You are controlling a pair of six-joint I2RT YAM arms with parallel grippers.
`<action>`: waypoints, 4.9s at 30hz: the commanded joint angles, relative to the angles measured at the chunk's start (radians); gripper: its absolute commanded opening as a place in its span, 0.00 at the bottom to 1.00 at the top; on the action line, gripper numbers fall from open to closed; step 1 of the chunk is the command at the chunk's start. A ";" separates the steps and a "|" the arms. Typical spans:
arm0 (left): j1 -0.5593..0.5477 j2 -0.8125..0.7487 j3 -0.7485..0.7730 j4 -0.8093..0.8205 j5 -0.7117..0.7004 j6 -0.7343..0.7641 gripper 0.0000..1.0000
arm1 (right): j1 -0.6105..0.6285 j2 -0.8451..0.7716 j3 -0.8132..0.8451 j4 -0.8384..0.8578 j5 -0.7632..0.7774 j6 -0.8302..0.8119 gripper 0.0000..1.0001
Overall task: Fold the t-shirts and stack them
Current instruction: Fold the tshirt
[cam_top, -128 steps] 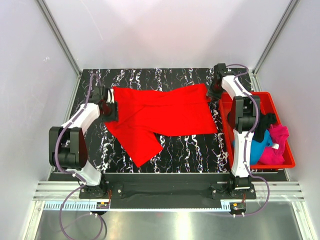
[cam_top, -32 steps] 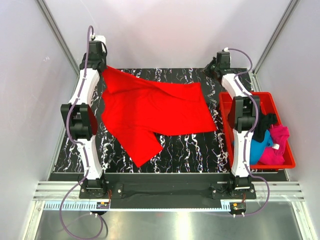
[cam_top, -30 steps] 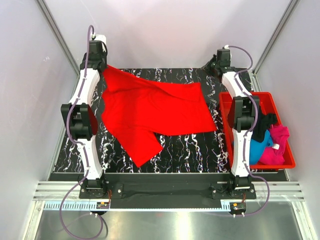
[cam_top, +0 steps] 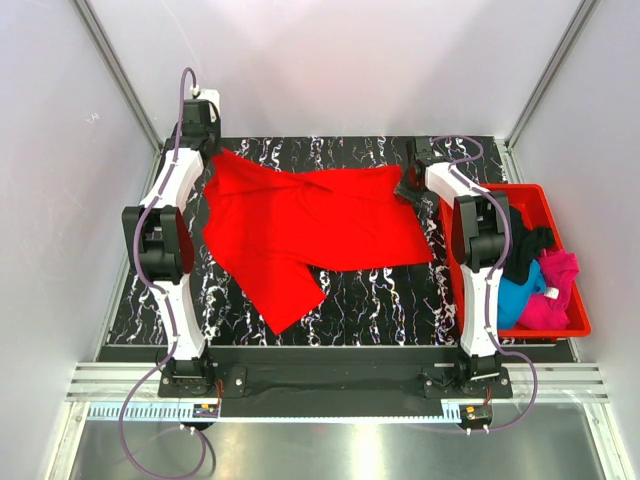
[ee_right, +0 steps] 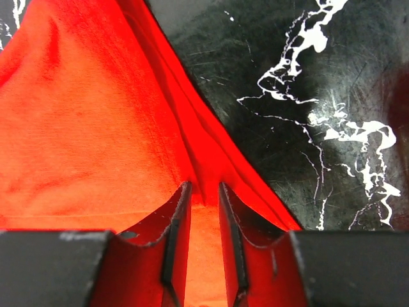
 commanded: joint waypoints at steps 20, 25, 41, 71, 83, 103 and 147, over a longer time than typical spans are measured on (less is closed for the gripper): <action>0.001 -0.048 -0.001 0.072 0.018 -0.019 0.00 | 0.025 0.032 0.123 -0.017 0.055 0.005 0.24; 0.001 -0.046 -0.001 0.075 0.018 -0.021 0.00 | 0.025 0.046 0.123 -0.030 0.050 0.016 0.25; 0.001 -0.046 -0.007 0.074 0.024 -0.031 0.00 | 0.028 0.021 0.085 -0.043 0.081 0.012 0.27; -0.002 -0.042 0.004 0.084 -0.025 -0.024 0.00 | 0.030 0.024 0.149 -0.002 0.056 0.010 0.00; 0.003 0.000 0.055 0.170 -0.150 0.036 0.00 | -0.033 0.046 0.197 0.301 -0.029 0.045 0.00; 0.001 0.151 0.077 0.610 -0.247 0.229 0.00 | -0.099 0.231 0.319 0.811 -0.200 0.087 0.00; -0.103 0.061 -0.160 0.698 -0.191 0.312 0.00 | -0.099 0.520 0.671 0.474 -0.407 -0.005 0.43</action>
